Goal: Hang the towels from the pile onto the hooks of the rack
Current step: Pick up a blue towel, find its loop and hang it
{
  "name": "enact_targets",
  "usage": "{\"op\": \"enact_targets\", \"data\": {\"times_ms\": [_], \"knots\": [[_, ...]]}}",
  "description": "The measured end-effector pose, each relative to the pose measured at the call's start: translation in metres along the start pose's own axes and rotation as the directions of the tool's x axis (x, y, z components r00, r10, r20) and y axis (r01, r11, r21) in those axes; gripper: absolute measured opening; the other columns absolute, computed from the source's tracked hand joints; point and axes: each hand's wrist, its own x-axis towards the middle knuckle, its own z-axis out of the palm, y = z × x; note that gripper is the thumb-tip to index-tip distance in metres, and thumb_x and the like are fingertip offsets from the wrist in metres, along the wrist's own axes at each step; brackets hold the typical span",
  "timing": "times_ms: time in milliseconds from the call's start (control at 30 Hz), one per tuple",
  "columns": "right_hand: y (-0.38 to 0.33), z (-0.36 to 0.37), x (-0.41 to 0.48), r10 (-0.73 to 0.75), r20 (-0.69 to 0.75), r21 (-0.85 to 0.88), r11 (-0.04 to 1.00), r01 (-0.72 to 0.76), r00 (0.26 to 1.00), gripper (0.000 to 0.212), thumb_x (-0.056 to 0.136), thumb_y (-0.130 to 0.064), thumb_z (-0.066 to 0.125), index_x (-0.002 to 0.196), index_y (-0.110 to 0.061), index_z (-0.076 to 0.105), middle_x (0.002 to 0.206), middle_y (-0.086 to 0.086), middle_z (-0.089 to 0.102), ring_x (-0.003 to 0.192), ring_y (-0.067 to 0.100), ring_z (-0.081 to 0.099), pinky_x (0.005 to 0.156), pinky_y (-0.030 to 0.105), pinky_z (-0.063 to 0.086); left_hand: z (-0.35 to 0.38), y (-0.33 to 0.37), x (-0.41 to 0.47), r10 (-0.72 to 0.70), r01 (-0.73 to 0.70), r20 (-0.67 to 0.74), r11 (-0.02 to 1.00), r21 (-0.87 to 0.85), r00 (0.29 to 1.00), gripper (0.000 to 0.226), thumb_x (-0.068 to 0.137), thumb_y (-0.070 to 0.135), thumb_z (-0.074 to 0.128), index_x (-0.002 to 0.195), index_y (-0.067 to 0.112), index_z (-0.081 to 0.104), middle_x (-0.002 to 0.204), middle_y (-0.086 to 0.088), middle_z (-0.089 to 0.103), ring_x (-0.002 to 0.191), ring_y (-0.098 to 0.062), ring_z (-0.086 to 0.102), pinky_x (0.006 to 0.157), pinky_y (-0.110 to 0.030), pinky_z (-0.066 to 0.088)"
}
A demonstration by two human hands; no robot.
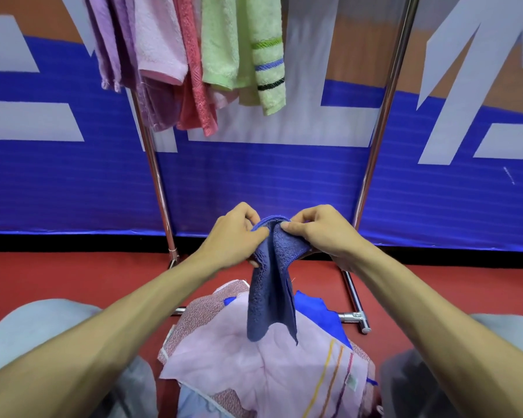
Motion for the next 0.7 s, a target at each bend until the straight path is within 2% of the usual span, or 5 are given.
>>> {"op": "enact_targets", "data": {"times_ms": [133,300,467,633,700], "knots": [[-0.001,0.0,-0.004,-0.01,0.034,-0.015,1.0,0.011,0.999,0.019,0.083,-0.023,0.074,0.071,-0.01,0.068,0.064,0.008,0.06,0.052,0.018,0.053,0.052,0.027,0.046,0.007,0.005,-0.005,-0.122,0.16,0.148,0.945,-0.284,0.982,0.015,0.087,0.009,0.062,0.086,0.008,0.047,0.064,-0.004,0.052,0.046,-0.006,0.06,0.043,-0.02,0.048],[-0.003,-0.001,-0.006,-0.054,0.054,-0.044,0.997,0.056,0.997,0.033,0.086,-0.038,0.068,0.075,-0.007,0.072,0.07,0.012,0.067,0.058,0.021,0.058,0.063,0.037,0.055,0.005,0.01,-0.005,-0.155,0.298,0.321,0.832,-0.468,0.935,0.013,0.093,0.018,0.052,0.092,0.005,0.053,0.084,-0.019,0.062,0.083,-0.035,0.069,0.076,-0.045,0.059],[-0.012,-0.011,-0.014,-0.15,0.09,-0.334,0.927,0.172,0.985,0.037,0.078,-0.054,0.069,0.082,-0.018,0.075,0.071,-0.002,0.07,0.061,0.002,0.056,0.061,0.016,0.047,-0.003,0.013,-0.007,-0.076,0.369,0.459,0.717,-0.591,0.885,0.024,0.089,0.002,0.038,0.095,0.001,0.062,0.097,-0.026,0.066,0.095,-0.043,0.068,0.088,-0.044,0.056],[-0.01,-0.016,-0.006,-0.271,0.063,-0.4,0.875,0.274,0.96,0.009,0.089,-0.025,0.065,0.088,-0.019,0.072,0.08,-0.009,0.069,0.074,0.003,0.059,0.068,0.013,0.041,-0.003,0.007,0.002,-0.097,0.198,0.253,0.89,-0.41,0.963,0.02,0.084,-0.006,0.054,0.097,0.009,0.052,0.085,-0.016,0.066,0.076,-0.026,0.067,0.071,-0.034,0.055],[-0.01,-0.02,-0.003,-0.32,0.096,-0.31,0.891,0.333,0.943,0.01,0.091,-0.015,0.062,0.09,-0.019,0.071,0.084,-0.009,0.07,0.079,0.004,0.062,0.077,0.02,0.044,-0.005,-0.003,0.011,-0.052,0.097,0.172,0.958,-0.268,0.984,0.036,0.073,0.001,0.072,0.098,0.014,0.05,0.091,-0.008,0.061,0.08,-0.018,0.061,0.078,-0.034,0.052]]}}
